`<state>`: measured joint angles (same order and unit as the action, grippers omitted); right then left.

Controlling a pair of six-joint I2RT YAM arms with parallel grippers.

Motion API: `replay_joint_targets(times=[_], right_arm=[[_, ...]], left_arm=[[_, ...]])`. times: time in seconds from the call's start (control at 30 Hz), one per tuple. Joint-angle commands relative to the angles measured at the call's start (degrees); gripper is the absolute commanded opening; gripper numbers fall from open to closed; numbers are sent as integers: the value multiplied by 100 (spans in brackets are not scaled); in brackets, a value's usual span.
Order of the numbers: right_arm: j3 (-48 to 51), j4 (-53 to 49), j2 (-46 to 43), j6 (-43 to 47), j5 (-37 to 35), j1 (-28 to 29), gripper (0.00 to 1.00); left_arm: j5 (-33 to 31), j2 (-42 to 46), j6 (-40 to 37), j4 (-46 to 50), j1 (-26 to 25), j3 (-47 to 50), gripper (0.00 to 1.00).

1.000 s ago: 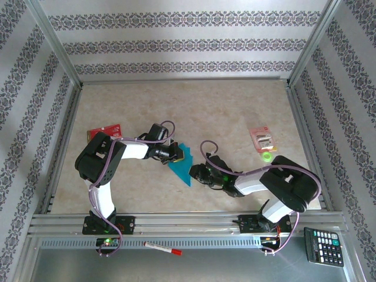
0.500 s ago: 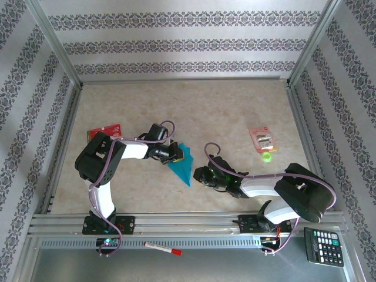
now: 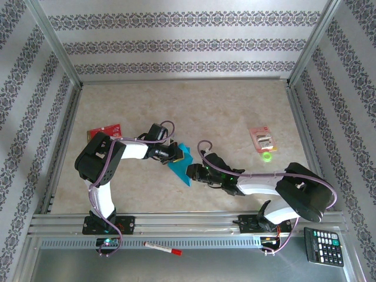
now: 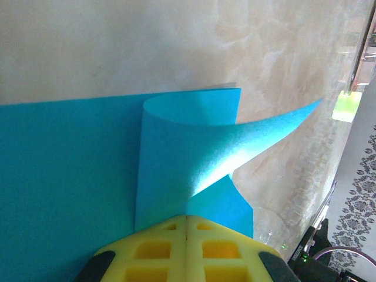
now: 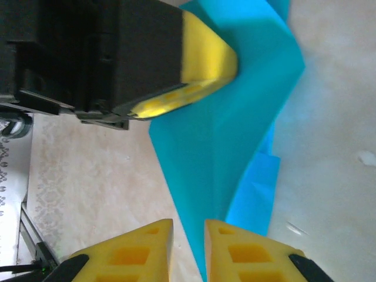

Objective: Fold a paper plane with a square sheet of paper (pick it up from the middle)
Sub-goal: Fourth fold the wing at the center of the table.

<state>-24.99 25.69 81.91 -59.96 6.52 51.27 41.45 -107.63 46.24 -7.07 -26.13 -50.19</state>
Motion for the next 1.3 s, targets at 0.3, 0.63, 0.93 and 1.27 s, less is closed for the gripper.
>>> replay_joint_targets(times=[0.3, 0.63, 0.93, 1.27], right_arm=[[-439, -747, 33, 652, -251, 331, 14], [-464, -839, 431, 557, -152, 235, 10], [-322, -847, 471, 510, -37, 235, 9], [-355, -1128, 525, 555, 89, 204, 7]], left_arm=[[-334, -12, -146, 442, 101, 162, 7], [-355, 7, -210, 529, 93, 137, 7], [-378, 3, -227, 549, 106, 132, 7], [-392, -1, -235, 549, 104, 149, 7]])
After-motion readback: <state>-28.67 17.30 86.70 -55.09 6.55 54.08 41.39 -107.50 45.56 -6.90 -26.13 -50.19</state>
